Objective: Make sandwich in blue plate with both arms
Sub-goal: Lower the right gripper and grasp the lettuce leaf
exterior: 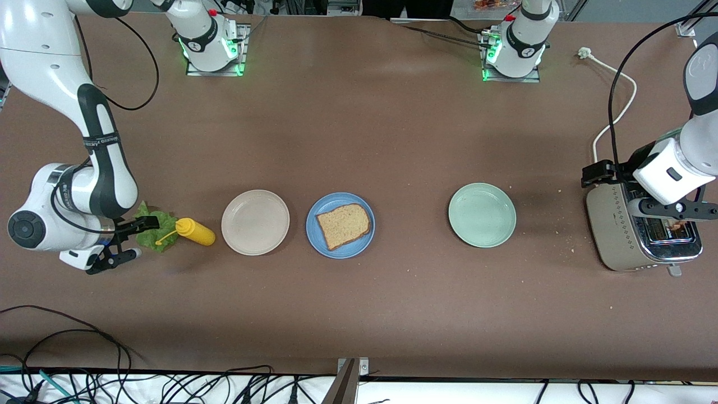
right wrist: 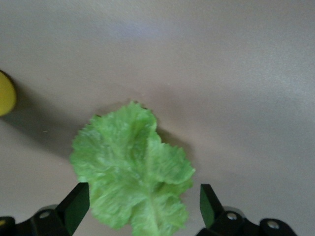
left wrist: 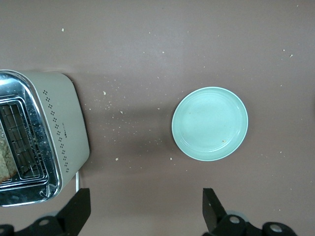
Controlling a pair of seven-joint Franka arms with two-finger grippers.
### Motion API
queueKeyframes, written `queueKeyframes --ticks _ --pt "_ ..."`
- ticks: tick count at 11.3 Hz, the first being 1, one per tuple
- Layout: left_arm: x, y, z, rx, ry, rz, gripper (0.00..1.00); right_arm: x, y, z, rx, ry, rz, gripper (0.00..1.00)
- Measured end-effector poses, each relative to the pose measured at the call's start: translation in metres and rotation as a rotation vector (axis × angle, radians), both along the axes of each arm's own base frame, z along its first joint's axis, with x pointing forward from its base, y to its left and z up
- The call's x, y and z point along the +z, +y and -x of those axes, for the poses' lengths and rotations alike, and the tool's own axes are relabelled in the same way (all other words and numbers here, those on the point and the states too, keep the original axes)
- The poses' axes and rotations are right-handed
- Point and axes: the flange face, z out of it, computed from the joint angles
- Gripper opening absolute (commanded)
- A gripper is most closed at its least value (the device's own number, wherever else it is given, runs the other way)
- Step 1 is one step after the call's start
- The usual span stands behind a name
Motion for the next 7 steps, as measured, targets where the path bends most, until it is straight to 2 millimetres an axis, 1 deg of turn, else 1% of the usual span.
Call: queueKeyframes --ticks 2,3,6,7 --pt "0.0 0.0 0.0 0.0 0.0 0.0 1.0 -0.017 -0.012 0.009 0.02 -0.019 -0.006 1.0" --pt "0.0 0.0 0.0 0.0 0.0 0.0 1.0 -0.021 -0.014 0.011 0.022 -0.019 -0.008 1.0" --pt "0.0 0.0 0.0 0.0 0.001 0.0 1.0 -0.028 -0.012 0.013 0.012 -0.017 -0.024 0.98" --pt "0.0 0.0 0.0 0.0 0.001 0.0 1.0 -0.03 -0.011 0.013 0.012 -0.016 -0.026 0.91"
